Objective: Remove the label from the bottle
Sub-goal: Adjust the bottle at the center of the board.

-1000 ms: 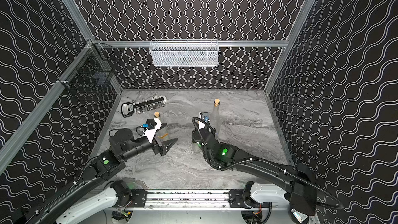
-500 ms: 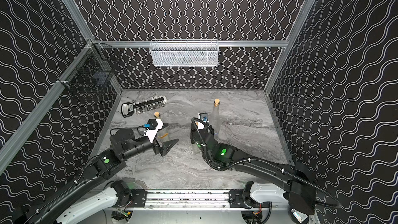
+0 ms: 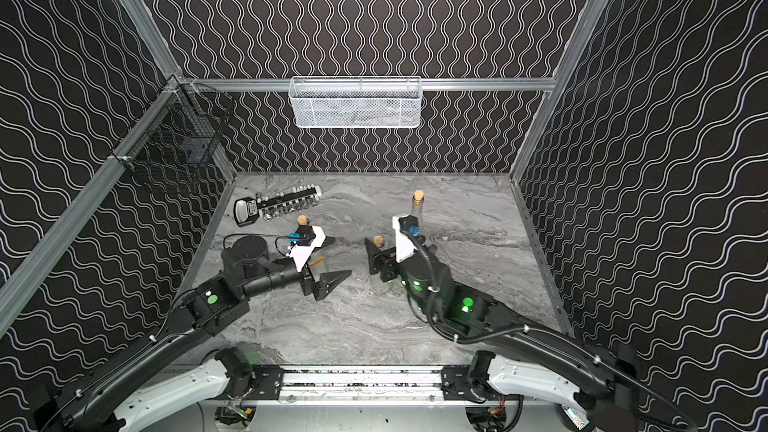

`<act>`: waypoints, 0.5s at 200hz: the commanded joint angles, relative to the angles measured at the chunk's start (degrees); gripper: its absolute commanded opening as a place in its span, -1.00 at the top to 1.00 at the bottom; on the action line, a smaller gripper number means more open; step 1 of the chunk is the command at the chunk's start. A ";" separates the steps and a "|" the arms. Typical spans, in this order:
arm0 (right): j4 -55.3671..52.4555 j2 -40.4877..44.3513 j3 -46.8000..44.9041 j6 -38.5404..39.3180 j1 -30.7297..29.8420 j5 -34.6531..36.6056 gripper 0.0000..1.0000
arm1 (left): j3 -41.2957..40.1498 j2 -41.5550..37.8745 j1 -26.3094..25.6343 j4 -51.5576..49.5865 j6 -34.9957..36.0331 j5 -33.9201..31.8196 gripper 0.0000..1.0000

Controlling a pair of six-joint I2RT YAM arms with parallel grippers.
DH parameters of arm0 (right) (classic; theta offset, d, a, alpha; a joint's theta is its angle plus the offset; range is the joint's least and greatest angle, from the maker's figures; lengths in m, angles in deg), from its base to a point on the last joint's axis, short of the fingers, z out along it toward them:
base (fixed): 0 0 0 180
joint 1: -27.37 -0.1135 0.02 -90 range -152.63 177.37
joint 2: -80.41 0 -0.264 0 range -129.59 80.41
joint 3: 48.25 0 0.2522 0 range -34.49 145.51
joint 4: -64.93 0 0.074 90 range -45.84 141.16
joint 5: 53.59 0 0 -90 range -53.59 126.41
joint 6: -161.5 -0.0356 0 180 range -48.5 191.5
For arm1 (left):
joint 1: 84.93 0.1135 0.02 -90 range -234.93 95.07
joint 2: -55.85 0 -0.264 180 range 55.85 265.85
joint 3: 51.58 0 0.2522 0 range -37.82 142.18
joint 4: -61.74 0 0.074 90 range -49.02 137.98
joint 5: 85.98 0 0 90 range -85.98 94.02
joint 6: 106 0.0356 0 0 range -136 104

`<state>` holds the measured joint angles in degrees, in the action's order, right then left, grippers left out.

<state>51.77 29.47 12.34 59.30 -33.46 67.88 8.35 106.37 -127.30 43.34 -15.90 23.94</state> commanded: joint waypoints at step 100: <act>-15.75 22.05 -15.45 -8.08 0.36 -1.80 -0.81 | 5.02 21.87 -7.66 16.81 -4.90 -10.68 -0.98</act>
<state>36.84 51.35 -0.53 53.50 -33.09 67.40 12.35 125.39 -134.66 54.27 -19.02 16.44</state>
